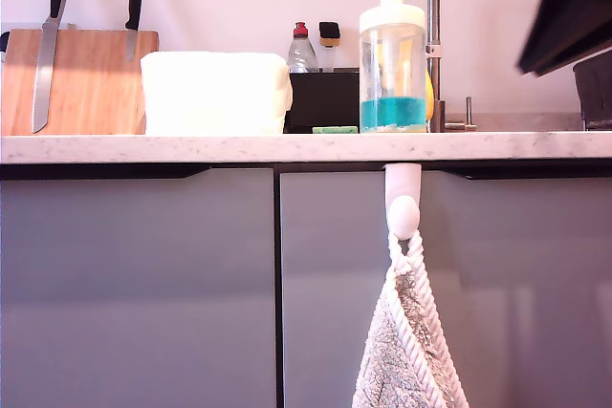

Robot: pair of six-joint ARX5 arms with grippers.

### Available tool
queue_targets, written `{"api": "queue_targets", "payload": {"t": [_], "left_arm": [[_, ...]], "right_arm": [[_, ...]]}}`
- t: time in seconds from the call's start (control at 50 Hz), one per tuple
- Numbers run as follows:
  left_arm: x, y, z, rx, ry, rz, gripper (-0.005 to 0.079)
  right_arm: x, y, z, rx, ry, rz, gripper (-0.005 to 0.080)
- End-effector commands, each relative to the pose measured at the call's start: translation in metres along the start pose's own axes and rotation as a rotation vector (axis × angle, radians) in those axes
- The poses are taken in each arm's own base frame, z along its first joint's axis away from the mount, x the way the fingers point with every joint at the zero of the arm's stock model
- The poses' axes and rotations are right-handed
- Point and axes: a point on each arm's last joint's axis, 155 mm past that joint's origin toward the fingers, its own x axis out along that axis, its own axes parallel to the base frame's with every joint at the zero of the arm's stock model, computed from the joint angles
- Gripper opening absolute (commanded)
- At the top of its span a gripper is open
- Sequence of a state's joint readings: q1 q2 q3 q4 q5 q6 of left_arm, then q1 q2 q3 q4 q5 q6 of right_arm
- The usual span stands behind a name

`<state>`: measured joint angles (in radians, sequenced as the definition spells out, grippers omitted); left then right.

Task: Press the soap dispenser from the top, so some soap is dispensed

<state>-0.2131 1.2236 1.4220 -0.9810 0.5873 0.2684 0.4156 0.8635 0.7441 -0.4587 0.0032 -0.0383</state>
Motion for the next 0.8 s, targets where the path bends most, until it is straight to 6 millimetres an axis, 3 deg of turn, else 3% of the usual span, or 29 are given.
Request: {"api": "queue_targets", "payload": {"t": [0.0, 0.28, 0.54, 0.78], "left_arm": [[0.000, 0.009, -0.005, -0.008, -0.032, 0.036, -0.0023], [-0.008, 0.029, -0.031, -0.027, -0.160, 0.172, -0.0023], [-0.017, 0.031, -0.043, 0.000, -0.239, 0.234, -0.0023], [-0.018, 0.036, -0.055, -0.018, -0.310, 0.264, -0.0023]], "right_arm": [[-0.007, -0.010, 0.005, 0.021, -0.037, -0.046, 0.0081], [-0.039, -0.049, 0.023, 0.083, -0.175, -0.201, 0.0081], [-0.052, -0.067, -0.005, 0.118, -0.213, -0.278, 0.0081], [-0.066, -0.071, -0.017, 0.141, -0.289, -0.295, 0.0081]]}}
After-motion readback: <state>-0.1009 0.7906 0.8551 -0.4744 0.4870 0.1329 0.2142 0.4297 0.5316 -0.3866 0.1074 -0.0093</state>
